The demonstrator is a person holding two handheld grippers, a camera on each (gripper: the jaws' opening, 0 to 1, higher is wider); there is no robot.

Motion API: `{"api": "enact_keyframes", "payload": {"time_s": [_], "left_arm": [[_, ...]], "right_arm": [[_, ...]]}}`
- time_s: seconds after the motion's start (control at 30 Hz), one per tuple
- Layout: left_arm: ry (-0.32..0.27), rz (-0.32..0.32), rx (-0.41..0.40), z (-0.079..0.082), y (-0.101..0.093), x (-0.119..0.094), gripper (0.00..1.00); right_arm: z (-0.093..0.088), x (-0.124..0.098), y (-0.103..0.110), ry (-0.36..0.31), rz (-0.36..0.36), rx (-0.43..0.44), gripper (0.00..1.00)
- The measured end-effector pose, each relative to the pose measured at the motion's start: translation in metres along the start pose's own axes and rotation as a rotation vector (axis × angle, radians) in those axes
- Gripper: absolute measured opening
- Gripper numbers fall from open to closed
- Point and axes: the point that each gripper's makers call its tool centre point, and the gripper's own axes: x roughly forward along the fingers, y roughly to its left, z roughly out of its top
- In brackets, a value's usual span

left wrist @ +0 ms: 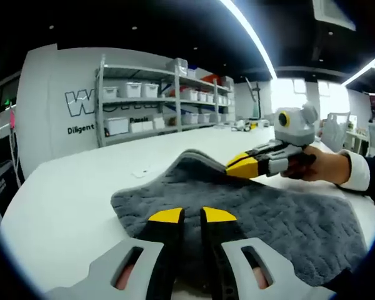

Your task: Open the folded towel by lifting each exposed corner and separating the folded layers until the towel lies flat within the target outline without major curled edges

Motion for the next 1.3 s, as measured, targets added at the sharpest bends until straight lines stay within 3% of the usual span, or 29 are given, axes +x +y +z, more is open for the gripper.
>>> {"api": "enact_keyframes", "payload": {"time_s": [0.17,0.37,0.63,0.9,1.3], "left_arm": [[-0.04,-0.014,-0.067,0.006,0.0,-0.001,0.14],[-0.141,-0.05,-0.301,0.021,0.003,-0.006,0.14],[-0.132,-0.059,-0.327,0.02,0.013,0.0,0.16],[-0.168,-0.096,-0.409,0.025,0.0,-0.001,0.23],[-0.16,-0.111,-0.419,0.022,-0.016,0.0,0.25]], "right_arm": [[0.01,0.002,0.017,-0.02,0.027,-0.113,0.0],[0.011,0.006,0.042,0.003,0.063,-0.181,0.0],[0.009,0.009,0.054,0.025,0.071,-0.258,0.0],[0.011,0.01,0.059,0.008,0.089,-0.262,0.0],[0.006,0.012,0.076,0.02,0.132,-0.321,0.0]]}}
